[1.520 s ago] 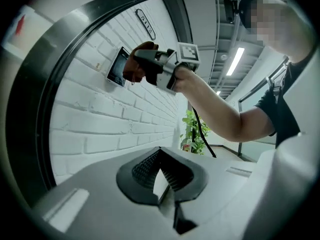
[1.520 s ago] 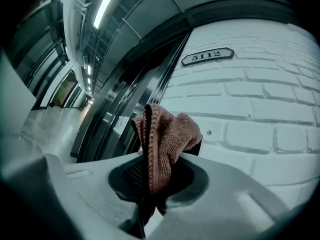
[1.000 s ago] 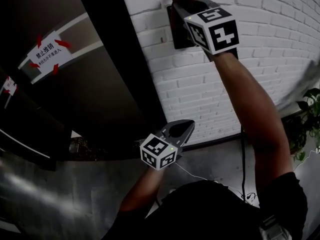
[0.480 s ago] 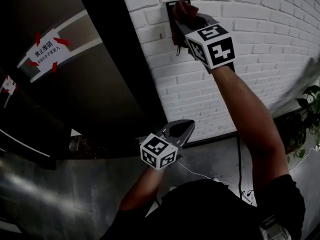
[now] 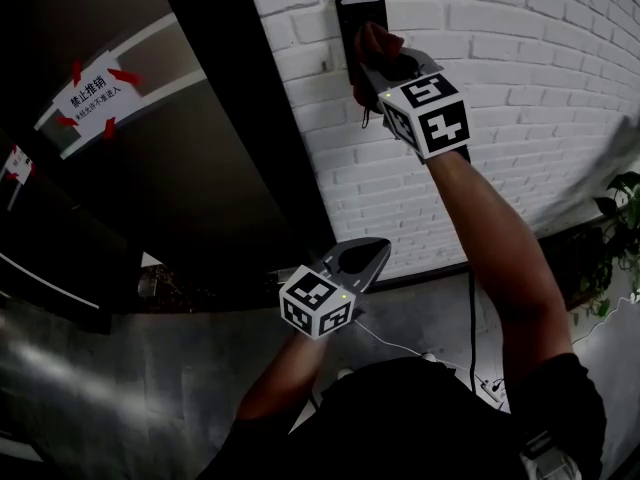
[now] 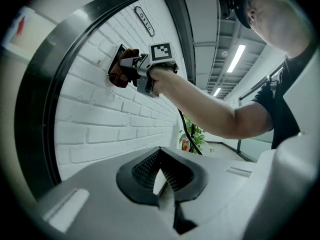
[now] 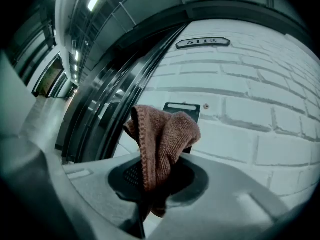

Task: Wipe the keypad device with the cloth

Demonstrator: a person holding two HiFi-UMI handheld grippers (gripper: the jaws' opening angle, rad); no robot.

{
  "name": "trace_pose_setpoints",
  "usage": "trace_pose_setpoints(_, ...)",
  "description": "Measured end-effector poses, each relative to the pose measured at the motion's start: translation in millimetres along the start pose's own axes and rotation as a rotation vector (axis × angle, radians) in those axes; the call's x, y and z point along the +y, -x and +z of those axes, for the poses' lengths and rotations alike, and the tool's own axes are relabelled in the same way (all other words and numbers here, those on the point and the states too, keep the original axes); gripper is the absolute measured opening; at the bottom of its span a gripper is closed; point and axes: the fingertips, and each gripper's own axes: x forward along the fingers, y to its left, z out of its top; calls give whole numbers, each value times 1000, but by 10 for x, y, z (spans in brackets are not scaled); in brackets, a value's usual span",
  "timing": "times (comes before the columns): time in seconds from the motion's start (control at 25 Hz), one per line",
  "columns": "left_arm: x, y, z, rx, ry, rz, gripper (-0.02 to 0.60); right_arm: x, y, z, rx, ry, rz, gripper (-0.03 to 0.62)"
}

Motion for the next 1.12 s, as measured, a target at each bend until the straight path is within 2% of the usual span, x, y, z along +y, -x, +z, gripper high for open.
trace_pose_setpoints(0.8,-43,48,-10,-2,5,4,17,231,12,-652,111,-40,35,48)
trace_pose_setpoints(0.96,-50,66,-27,-2,9,5,17,315,18,-867,160,-73,67,48)
trace_pose_setpoints(1.12,-38,85,-40,1,12,12,17,410,118,-895,152,-102,96,48)
